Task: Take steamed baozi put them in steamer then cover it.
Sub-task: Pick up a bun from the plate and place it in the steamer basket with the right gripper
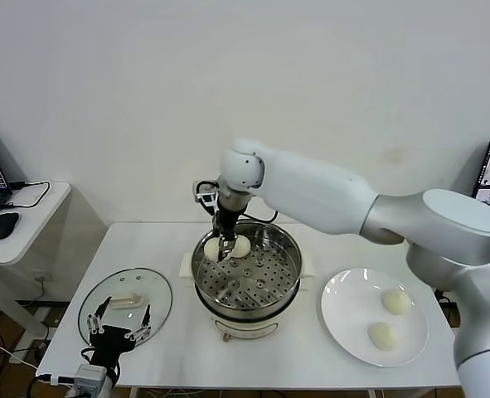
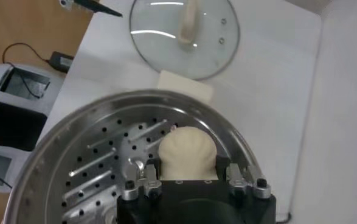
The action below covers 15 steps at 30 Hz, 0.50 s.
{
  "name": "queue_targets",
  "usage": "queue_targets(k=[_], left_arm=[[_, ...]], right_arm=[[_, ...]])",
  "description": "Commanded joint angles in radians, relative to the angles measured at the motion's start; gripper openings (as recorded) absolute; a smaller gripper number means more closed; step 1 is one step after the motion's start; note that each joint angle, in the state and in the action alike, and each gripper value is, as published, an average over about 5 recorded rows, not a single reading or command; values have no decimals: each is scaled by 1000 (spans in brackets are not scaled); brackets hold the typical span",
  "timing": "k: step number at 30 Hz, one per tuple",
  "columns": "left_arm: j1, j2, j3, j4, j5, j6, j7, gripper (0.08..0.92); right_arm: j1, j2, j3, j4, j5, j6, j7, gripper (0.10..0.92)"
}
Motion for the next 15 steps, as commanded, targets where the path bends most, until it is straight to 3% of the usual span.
queue_targets(k=[1, 15], left_arm=[[-3, -2, 4, 2, 0, 0, 1, 823], [-8, -4, 11, 12, 0, 0, 0, 823]], right_arm=[[-39, 42, -24, -29, -14, -2, 5, 551], [-70, 38, -28, -28, -32, -8, 20, 552]])
